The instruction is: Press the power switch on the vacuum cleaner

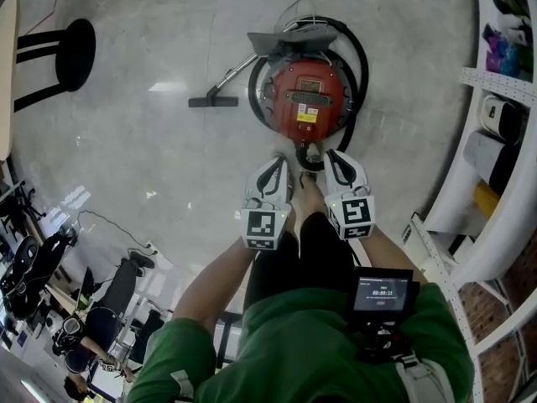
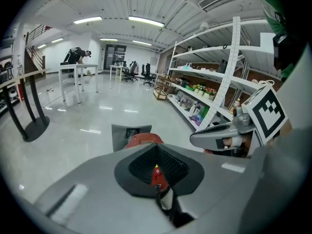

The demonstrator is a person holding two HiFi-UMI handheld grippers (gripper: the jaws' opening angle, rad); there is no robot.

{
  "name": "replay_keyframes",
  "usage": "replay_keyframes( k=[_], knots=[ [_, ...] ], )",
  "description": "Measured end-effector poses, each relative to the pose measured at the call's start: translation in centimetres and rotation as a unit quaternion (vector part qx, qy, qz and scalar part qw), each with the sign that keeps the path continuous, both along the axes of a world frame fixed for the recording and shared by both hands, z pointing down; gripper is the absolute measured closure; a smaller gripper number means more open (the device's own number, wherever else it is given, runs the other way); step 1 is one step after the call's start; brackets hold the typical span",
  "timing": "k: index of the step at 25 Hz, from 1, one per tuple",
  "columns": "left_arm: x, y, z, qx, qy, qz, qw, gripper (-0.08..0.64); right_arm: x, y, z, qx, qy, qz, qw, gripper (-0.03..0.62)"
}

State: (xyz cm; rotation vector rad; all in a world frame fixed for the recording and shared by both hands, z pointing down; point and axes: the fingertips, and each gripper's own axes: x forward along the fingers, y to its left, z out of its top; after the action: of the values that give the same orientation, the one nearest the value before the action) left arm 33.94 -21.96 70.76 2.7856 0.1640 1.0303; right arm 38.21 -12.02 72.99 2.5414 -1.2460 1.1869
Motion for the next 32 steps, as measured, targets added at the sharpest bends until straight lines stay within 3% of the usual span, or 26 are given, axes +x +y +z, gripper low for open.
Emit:
replay_keyframes(
  k=[6,18,32],
  knots=[
    [0.2,-0.6,4.0,-0.003,-0.027,0.003,0.9996,0.554,-0.1,-0.4,4.5,-0.016,-0.021,-0.020,0.999,0.578],
    [0.9,-1.0,10.7,-0.017,-0.045,0.007,0.9988,0.554,0.2,-2.1,12.3,-0.040,-0.029,-0.069,0.996,0.580],
    [0.2,-0.5,15.8,-0.030,-0.065,0.018,0.9973,0.554,-0.3,-2.5,17.5,-0.056,-0.041,-0.088,0.994,0.578]
  ],
)
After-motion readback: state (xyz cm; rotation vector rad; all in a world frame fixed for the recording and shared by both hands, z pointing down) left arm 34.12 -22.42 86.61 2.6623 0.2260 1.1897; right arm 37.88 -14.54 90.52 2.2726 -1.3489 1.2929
